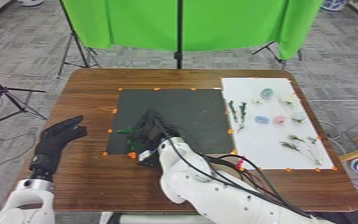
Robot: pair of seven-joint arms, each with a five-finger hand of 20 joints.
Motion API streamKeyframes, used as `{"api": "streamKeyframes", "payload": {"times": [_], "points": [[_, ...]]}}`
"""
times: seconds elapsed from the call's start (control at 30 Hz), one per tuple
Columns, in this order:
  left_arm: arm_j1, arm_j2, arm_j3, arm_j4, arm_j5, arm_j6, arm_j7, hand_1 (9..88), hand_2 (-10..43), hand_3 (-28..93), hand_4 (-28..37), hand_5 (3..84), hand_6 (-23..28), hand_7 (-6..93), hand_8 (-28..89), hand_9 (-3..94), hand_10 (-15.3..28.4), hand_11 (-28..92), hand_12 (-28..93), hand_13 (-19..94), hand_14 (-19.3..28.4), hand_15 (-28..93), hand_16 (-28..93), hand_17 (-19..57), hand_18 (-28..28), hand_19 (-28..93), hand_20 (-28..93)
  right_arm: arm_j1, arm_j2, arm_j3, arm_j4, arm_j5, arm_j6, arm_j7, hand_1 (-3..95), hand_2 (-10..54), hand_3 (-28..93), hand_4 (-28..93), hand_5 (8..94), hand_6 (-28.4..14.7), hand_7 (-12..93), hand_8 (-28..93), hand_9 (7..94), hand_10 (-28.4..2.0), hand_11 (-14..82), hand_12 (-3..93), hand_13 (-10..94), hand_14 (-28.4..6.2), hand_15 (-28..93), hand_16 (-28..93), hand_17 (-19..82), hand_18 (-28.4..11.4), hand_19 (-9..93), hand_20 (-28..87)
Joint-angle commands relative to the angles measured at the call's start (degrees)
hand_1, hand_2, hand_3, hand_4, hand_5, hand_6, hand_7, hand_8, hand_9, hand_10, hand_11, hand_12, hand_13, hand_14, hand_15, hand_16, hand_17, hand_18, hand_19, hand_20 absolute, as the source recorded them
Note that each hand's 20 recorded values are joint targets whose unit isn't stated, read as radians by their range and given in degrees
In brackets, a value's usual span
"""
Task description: Arrange flowers
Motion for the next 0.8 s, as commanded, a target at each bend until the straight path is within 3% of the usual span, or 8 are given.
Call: {"api": "streamKeyframes", "payload": {"times": [0.03,0.43,0.57,0.63,0.7,0.8], "points": [[0.48,-0.69,-0.23,0.13,0.58,-0.89,-0.78,36.3,-1.3,62,-14.4,48.5,5.1,12.7,-6,50.0,13.9,25,14,41,18.5,30,0,8.0,15.4,23,27,-0.73,0.01,0.10,-0.85,0.62,-2.05,-0.31,82.9,-9.5,-28,47,85.4,-3.6,21,16,92.6,-12.9,26.2,25.7,94,-3.1,50,31,68,-10.5,89,42],[0.49,-0.64,-0.40,0.17,0.68,-1.44,-1.03,36.4,-1.5,62,-14.4,48.5,5.1,12.6,-6,49.9,13.9,25,14,40,18.5,30,0,7.9,15.4,23,27,-0.92,0.15,0.37,-0.55,1.09,-1.65,-0.39,81.9,-9.5,-28,47,84.8,-3.8,19,15,92.1,-13.1,26.3,22.7,94,-3.4,49,31,68,-10.7,89,43],[0.49,-0.67,-0.34,0.11,0.53,-1.09,-1.06,36.4,-1.5,62,-14.4,48.5,5.1,12.6,-6,49.9,13.9,25,14,40,18.5,30,0,7.8,15.5,23,27,-0.97,0.60,0.47,-0.68,6.42,-0.54,-6.83,79.3,-9.5,-27,47,82.6,-4.0,19,14,90.2,-13.1,24.5,21.7,94,-3.6,48,33,66,-11.6,91,43],[0.46,-0.64,-0.30,0.14,0.63,-1.04,-1.05,36.5,-1.5,62,-14.4,48.4,5.1,12.6,-6,49.8,13.9,25,14,40,18.5,30,0,7.8,15.4,23,27,-1.14,1.05,0.82,-0.82,10.15,-1.80,-12.24,50.2,-9.5,45,-1,79.0,-3.3,20,10,86.8,-13.5,22.3,21.0,93,-3.3,49,35,64,-12.9,92,47],[0.39,-0.70,-0.23,0.21,0.55,-1.23,-1.01,36.5,-1.5,62,-14.4,48.4,5.1,12.6,-6,49.9,13.9,25,14,40,18.5,30,0,7.8,15.5,23,27,-1.39,1.31,1.15,-1.25,11.25,-2.74,-14.66,37.9,-5.9,62,-11,75.4,-2.0,22,-3,82.1,-13.8,19.3,19.9,92,-2.9,53,34,63,-14.1,93,52],[0.13,-0.93,-0.51,0.21,0.96,-1.73,-1.03,36.5,-1.6,62,-14.4,48.4,5.1,12.6,-6,49.9,13.9,25,14,40,18.5,30,0,7.8,15.5,23,27,-1.46,2.91,2.30,-3.49,10.19,-3.25,-15.03,31.4,-0.3,66,-14,71.1,-1.4,23,-9,76.3,-13.9,16.4,18.6,91,-2.9,55,34,61,-14.7,93,56]]}}
